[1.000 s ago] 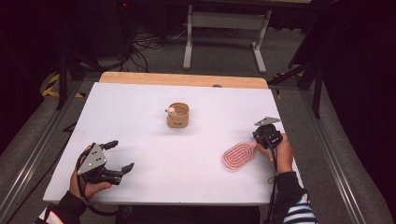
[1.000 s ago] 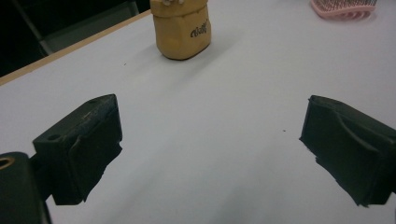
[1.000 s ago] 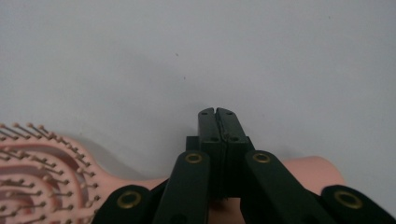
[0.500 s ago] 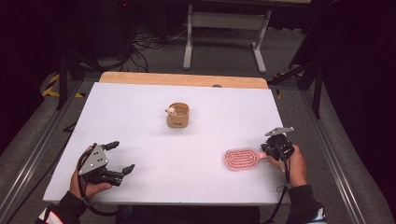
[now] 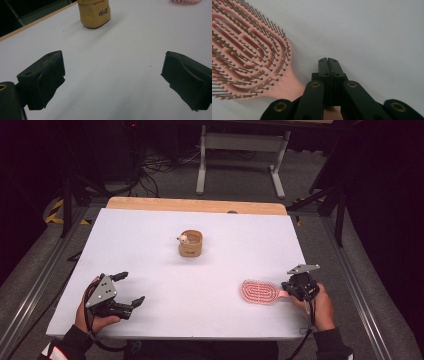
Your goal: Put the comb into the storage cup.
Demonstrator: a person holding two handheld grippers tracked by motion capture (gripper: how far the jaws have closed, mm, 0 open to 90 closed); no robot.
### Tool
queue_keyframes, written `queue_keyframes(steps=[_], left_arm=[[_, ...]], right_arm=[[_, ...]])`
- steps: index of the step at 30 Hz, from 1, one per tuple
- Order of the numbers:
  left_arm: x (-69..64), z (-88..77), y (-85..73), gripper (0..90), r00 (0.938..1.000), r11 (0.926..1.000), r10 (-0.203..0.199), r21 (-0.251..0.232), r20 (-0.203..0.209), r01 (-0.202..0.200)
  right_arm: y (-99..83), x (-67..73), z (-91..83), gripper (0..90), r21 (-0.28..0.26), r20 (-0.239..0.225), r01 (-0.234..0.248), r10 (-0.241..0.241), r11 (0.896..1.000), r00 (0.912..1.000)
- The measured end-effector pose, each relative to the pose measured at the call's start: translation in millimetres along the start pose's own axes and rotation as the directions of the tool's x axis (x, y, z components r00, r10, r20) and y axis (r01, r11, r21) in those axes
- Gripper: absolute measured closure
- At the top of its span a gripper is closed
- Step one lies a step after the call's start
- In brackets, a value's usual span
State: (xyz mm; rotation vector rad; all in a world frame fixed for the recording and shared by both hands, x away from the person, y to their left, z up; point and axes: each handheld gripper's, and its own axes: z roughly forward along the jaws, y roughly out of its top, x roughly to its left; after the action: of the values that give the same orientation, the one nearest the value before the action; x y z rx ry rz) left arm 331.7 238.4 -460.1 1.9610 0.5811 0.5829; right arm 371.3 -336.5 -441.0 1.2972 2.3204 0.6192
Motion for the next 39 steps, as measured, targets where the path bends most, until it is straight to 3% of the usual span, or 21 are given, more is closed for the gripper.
queue_keyframes(steps=[11, 13, 15, 17, 18, 19, 22, 27, 28, 30, 32, 34, 35, 36, 39], left_arm=[[-0.7, 0.5, 0.2, 5.7, 1.0, 1.0, 0.001, 0.004, 0.001, -0.001], [-0.8, 0.6, 0.2, 5.8, 1.0, 1.0, 0.002, 0.004, 0.002, -0.002], [-0.9, 0.6, 0.2, 5.8, 1.0, 1.0, 0.002, 0.004, 0.002, -0.002], [-0.9, 0.7, 0.2, 5.7, 1.0, 1.0, 0.003, 0.005, 0.003, -0.003], [-0.9, 0.7, 0.3, 5.7, 1.0, 1.0, 0.002, 0.004, 0.003, -0.002], [-1.0, 0.8, 0.3, 5.8, 1.0, 1.0, 0.001, 0.005, 0.005, -0.001], [-1.3, 1.2, 0.4, 5.7, 1.0, 1.0, 0.002, 0.006, 0.007, -0.003], [-1.2, 1.6, 0.2, 6.4, 0.9999, 1.0, -0.003, 0.002, 0.011, 0.003], [-1.2, 1.6, 0.2, 6.4, 0.9999, 1.0, -0.003, 0.002, 0.011, 0.003], [-1.0, 2.1, -0.2, 6.3, 0.9999, 1.0, -0.006, 0.007, 0.012, 0.006], [-1.4, 2.5, -0.2, 6.1, 0.9999, 1.0, -0.003, 0.008, 0.014, 0.003], [-2.1, 2.8, 0.1, 6.0, 0.9999, 0.9999, -0.003, 0.014, 0.016, 0.003], [-2.3, 3.0, 0.2, 5.9, 0.9999, 0.9999, -0.002, 0.014, 0.015, 0.001], [-2.3, 3.0, 0.2, 5.9, 0.9999, 0.9999, -0.002, 0.014, 0.015, 0.001], [-2.0, 2.8, 0.2, 5.9, 0.9999, 0.9999, -0.002, 0.011, 0.011, 0.002]], right_arm=[[-4.1, 2.7, -3.5, 89.7, 0.0, -0.021, 0.02, -0.02, 1.0, 0.9996], [-3.6, 2.6, -4.8, 82.6, -0.002, -0.008, 0.053, -0.053, 0.999, 0.9986], [-3.4, 2.3, -5.4, 81.0, -0.004, -0.008, 0.057, -0.057, 0.998, 0.9983], [-1.5, 0.1, -16.5, 71.4, -0.054, 0.016, 0.077, -0.076, 0.996, 0.997], [-1.5, 0.1, -16.5, 71.4, -0.054, 0.016, 0.077, -0.076, 0.996, 0.997], [-0.3, -1.4, -23.9, 61.8, -0.081, 0.026, 0.102, -0.1, 0.992, 0.9947], [0.6, -1.8, -30.2, 56.0, -0.093, 0.007, 0.131, -0.131, 0.987, 0.9914], [2.3, 0.4, -35.5, 27.3, -0.045, -0.027, 0.244, -0.246, 0.969, 0.969], [2.3, 0.4, -35.5, 27.3, -0.045, -0.027, 0.244, -0.246, 0.969, 0.969], [2.5, 1.0, -33.5, 19.9, 0.005, -0.055, 0.283, -0.282, 0.959, 0.9578], [3.2, 1.4, -31.0, 14.0, 0.04, -0.066, 0.301, -0.298, 0.953, 0.9522], [4.8, 1.0, -28.3, 10.2, 0.054, -0.097, 0.313, -0.307, 0.948, 0.9469], [6.1, 1.6, -25.3, 9.4, 0.076, -0.106, 0.336, -0.327, 0.939, 0.9389], [6.1, 1.6, -25.3, 9.4, 0.076, -0.106, 0.336, -0.327, 0.939, 0.9389], [7.4, 3.9, -18.3, 10.7, 0.122, -0.143, 0.383, -0.365, 0.916, 0.9198]])
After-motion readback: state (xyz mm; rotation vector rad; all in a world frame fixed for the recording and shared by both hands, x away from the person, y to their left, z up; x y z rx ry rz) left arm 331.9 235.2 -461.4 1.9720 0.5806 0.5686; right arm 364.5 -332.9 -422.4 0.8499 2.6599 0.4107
